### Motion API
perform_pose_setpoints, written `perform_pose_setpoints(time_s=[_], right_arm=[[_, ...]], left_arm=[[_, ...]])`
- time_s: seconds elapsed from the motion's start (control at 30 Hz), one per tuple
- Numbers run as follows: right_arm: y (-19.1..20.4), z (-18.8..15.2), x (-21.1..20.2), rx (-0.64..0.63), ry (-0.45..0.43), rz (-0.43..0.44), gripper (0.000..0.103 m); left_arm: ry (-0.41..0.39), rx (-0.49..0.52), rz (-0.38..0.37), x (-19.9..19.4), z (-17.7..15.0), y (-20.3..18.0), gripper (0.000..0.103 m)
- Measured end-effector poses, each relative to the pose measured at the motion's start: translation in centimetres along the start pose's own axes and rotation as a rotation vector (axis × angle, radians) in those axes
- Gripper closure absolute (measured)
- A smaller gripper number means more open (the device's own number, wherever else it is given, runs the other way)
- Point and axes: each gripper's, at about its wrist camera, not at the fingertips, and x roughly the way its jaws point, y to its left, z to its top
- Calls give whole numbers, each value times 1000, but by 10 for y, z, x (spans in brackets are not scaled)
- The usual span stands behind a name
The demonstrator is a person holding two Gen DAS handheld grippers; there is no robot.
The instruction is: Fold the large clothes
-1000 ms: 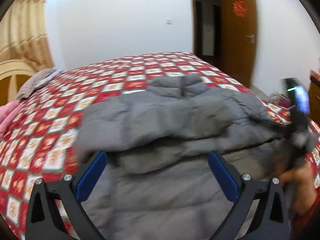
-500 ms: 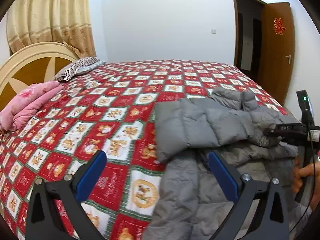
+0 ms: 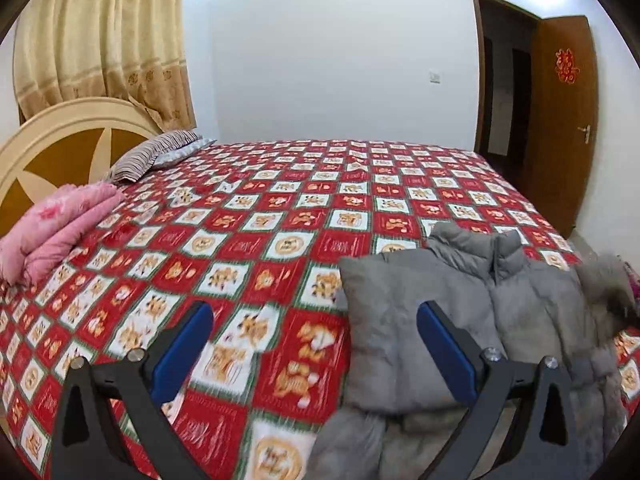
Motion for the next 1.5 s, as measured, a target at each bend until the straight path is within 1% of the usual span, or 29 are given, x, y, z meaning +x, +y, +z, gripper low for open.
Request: perform_pose_setpoints(time_s=[0.07, 0.13, 0.2, 0.23, 0.3, 0.37, 0.43, 0.47, 0.57, 0.63, 0.7, 0.77, 0.8, 0.83, 0.87, 0.9, 0.93, 0.97, 1.0, 1.03, 1.07, 1.1, 1.17, 1.23, 1.3, 1.33, 1.43, 1.5], right_arm=[[-9, -15, 21, 23, 49, -11, 89], [-15, -29, 36, 44, 85, -7, 89], [-19, -44, 52, 65, 114, -4, 89], [-22, -49, 56, 71, 116, -4, 89], [-26, -57, 63, 82, 124, -7, 89], [-31, -62, 69, 88, 140, -8, 88], [-36, -64, 73, 93, 151, 3, 87], [-36, -63, 73, 96, 153, 6, 87], [-36, -61, 75, 97, 161, 6, 86], [-35, -59, 69, 82, 177, -15, 74], [-40, -52, 54, 89, 201, -38, 68], [-48, -40, 25, 127, 148, -48, 67], [-50, -30, 12, 137, 111, -64, 62], [-51, -19, 3, 143, 79, -71, 54], [-50, -5, -3, 151, 52, -65, 49], [-48, 10, -6, 164, 30, -46, 40], [-46, 30, -5, 191, 6, -12, 35], [-43, 44, -1, 210, 0, 16, 34], [-38, 59, 9, 226, 8, 46, 33], [-31, 79, 29, 237, 39, 73, 33], [-26, 91, 46, 240, 68, 78, 33], [-19, 104, 69, 248, 104, 81, 33], [-8, 127, 110, 277, 150, 70, 33], [1, 147, 149, 305, 186, 36, 33], [7, 158, 178, 316, 212, 34, 33], [12, 164, 197, 321, 242, 27, 33], [11, 164, 229, 344, 314, 3, 33], [12, 158, 241, 325, 361, -10, 33]], left_arm=[[17, 17, 14, 17, 4, -15, 0], [40, 40, 49, 38, 0, -33, 0], [98, 88, 76, 65, -13, -53, 7], [125, 106, 84, 75, -19, -60, 8], [199, 132, 107, 99, -37, -68, 8], [242, 121, 124, 116, -55, -65, 6], [238, 95, 119, 119, -67, -64, 1], [234, 99, 145, 121, -70, -65, 0], [235, 163, 173, 121, -68, -76, 0], [239, 190, 154, 115, -64, -77, 0], [244, 209, 94, 100, -56, -70, 0], [214, 191, 40, 85, -42, -57, 0], [194, 178, 21, 77, -32, -51, 0], [175, 164, 10, 71, -20, -45, 0], [154, 149, 4, 65, -7, -40, 0], [143, 141, 2, 64, 1, -39, 0], [126, 125, 0, 64, 12, -37, 0], [105, 105, -14, 65, 26, -37, 0], [100, 99, -21, 69, 32, -38, 0], [97, 95, -25, 75, 39, -40, 0], [97, 89, -23, 84, 49, -45, 0], [99, 84, -26, 90, 52, -46, 0], [122, 63, -55, 110, 58, -52, 0], [141, 44, -78, 124, 57, -55, 0], [162, 31, -88, 139, 53, -58, 0], [170, 27, -90, 143, 51, -58, 0], [217, 26, -88, 158, 42, -62, 0], [230, 30, -80, 161, 40, -62, 0]])
